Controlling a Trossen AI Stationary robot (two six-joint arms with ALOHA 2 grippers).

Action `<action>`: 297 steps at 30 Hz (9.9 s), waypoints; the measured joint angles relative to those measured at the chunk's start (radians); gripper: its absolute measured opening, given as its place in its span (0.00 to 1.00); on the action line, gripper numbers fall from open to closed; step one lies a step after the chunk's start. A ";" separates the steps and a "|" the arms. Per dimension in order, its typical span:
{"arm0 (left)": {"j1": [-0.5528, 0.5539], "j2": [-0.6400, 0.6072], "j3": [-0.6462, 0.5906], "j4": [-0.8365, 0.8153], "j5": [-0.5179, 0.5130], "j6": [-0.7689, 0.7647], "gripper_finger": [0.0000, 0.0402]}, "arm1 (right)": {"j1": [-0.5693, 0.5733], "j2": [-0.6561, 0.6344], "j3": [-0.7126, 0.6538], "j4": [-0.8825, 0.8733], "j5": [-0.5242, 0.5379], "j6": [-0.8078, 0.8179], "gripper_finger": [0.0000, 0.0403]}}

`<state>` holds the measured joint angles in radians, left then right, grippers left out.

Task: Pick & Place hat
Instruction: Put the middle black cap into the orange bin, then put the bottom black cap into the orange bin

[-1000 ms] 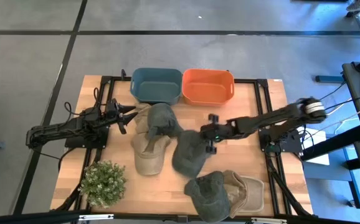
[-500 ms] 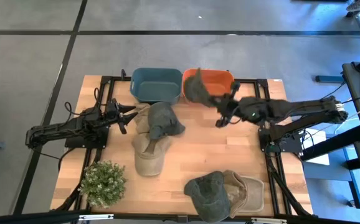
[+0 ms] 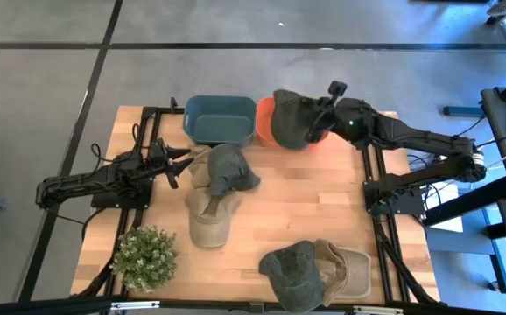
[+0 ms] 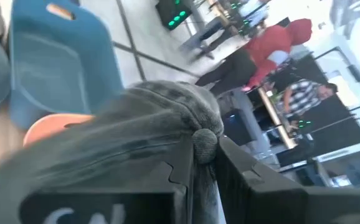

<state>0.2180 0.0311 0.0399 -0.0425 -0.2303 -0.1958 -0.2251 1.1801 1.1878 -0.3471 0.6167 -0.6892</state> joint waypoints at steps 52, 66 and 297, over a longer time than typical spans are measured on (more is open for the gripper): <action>0.000 0.000 0.000 0.001 -0.013 0.000 0.42 | -0.185 0.218 -0.329 0.589 0.038 -0.598 0.15; 0.000 0.000 0.000 0.001 -0.012 0.000 0.42 | -0.267 0.287 -0.328 0.591 -0.034 -0.782 0.16; 0.000 0.024 0.000 0.001 -0.023 0.035 0.42 | -0.075 0.455 0.537 -0.578 0.258 -0.055 0.00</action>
<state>0.2180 0.0555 0.0399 -0.0410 -0.2535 -0.1612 -0.2997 1.6356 1.7245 -0.9247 0.8749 -0.7447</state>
